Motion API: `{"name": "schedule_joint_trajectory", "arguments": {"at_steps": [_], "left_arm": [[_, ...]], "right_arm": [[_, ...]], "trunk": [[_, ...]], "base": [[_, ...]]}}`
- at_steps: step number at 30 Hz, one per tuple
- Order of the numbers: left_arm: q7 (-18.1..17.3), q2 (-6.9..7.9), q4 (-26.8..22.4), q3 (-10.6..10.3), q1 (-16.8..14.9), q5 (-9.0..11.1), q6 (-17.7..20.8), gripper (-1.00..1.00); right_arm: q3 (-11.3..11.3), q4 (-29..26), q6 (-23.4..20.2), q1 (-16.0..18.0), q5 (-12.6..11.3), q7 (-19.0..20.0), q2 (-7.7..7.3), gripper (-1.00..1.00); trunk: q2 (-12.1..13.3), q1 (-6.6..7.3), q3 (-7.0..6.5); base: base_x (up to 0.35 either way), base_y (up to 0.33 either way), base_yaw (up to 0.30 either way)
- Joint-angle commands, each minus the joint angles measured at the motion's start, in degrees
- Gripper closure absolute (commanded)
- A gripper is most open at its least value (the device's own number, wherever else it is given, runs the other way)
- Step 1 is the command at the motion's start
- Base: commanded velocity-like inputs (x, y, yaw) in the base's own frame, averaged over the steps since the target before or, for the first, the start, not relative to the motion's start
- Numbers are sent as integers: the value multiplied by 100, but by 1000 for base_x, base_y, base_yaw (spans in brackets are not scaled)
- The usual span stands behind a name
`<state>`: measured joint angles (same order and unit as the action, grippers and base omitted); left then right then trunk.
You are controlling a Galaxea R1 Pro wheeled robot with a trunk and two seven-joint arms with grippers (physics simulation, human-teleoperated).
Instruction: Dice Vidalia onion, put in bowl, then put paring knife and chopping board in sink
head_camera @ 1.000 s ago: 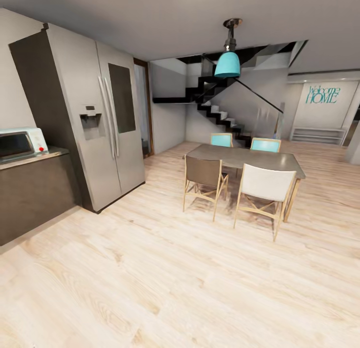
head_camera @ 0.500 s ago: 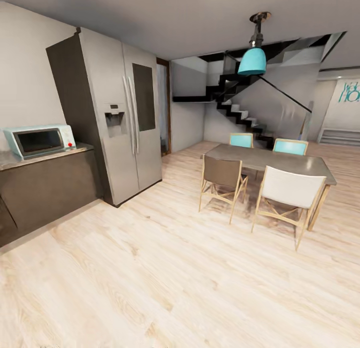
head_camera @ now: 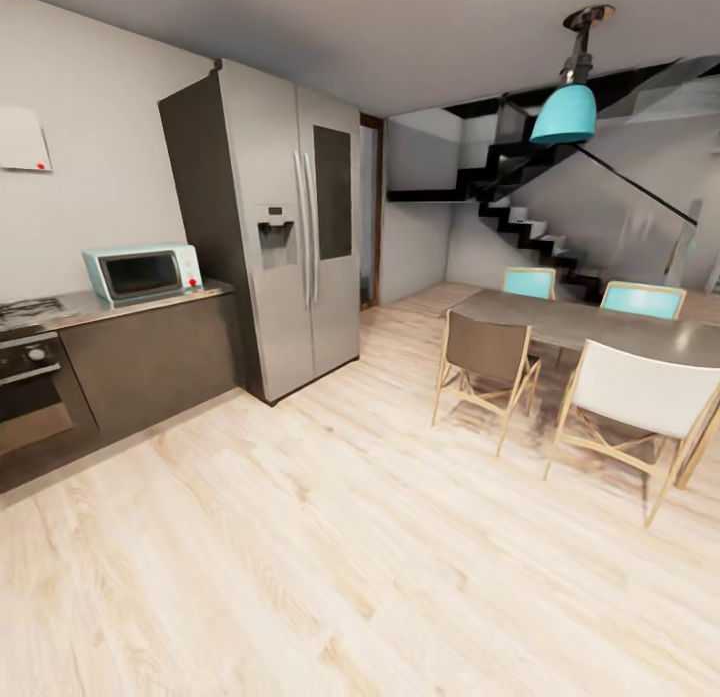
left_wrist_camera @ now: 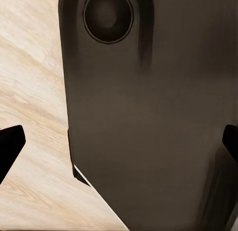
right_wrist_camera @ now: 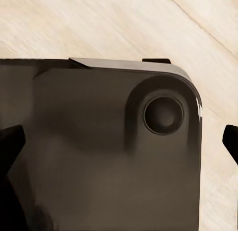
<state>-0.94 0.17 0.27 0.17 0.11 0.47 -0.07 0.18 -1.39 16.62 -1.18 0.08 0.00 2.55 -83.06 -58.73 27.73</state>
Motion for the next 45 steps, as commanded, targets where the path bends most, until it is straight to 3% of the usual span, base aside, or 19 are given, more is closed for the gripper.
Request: {"name": "schedule_joint_trajectory", "arguments": {"at_steps": [1,32,45], "left_arm": [[-10,1,1,1,-2,5,-1,-100],[-11,0,0,9,-2,5,-1,-100],[-11,0,0,10,-2,-1,-1,-100]], "right_arm": [[0,-10,8,-5,0,0,0,-100],[8,-10,8,-5,0,0,8,-100],[11,-10,9,-5,0,0,8,-100]], "trunk": [[-2,0,6],[-2,0,88],[-2,0,122]], "base": [[0,0,263],[0,-1,263],[0,-108,263]]}}
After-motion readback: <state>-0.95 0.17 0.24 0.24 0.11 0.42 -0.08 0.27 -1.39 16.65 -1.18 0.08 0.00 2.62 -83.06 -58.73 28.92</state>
